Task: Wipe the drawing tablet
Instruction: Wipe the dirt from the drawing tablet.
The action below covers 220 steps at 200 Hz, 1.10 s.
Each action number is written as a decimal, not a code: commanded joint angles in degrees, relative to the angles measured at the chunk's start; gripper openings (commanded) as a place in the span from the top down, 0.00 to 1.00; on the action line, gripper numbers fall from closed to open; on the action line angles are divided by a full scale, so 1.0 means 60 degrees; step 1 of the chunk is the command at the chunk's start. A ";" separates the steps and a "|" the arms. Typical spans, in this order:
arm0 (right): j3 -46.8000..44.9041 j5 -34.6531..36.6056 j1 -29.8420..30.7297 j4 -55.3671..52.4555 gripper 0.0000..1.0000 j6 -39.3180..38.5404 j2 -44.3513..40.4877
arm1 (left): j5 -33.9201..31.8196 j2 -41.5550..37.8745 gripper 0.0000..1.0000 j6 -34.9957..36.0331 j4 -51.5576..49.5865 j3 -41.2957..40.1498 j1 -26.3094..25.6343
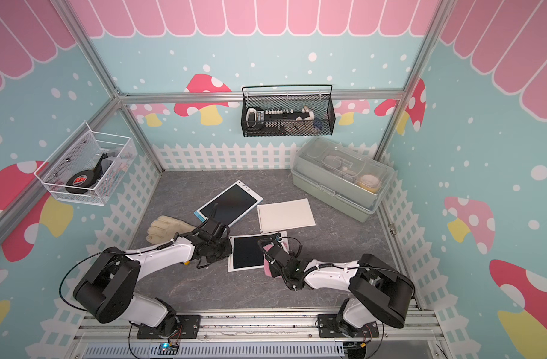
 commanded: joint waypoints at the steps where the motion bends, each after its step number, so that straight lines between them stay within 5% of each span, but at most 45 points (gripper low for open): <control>1: 0.0755 -0.0559 0.0803 0.1561 1.00 0.0029 0.1022 | 0.0488 0.0758 0.92 0.0111 -0.1456 -0.0603 -0.0158; 46: 0.0551 0.0198 0.0635 0.1325 1.00 0.0657 0.1250 | 0.0440 0.0789 0.92 0.0140 -0.1499 -0.0676 -0.0159; 106: -0.1596 0.0991 -0.1184 -0.1557 1.00 0.1454 -0.2217 | 0.0280 0.0802 0.93 0.0207 -0.1626 -0.0677 -0.0143; 169: 0.0146 0.0951 0.0430 -0.0997 1.00 0.1017 -0.0337 | 0.0327 0.0818 0.93 0.0141 -0.1607 -0.0632 -0.0135; 220: -0.1934 0.0795 -0.1255 -0.2156 1.00 0.2201 -0.2247 | 0.0302 0.0761 0.93 0.0137 -0.1629 -0.0620 -0.0156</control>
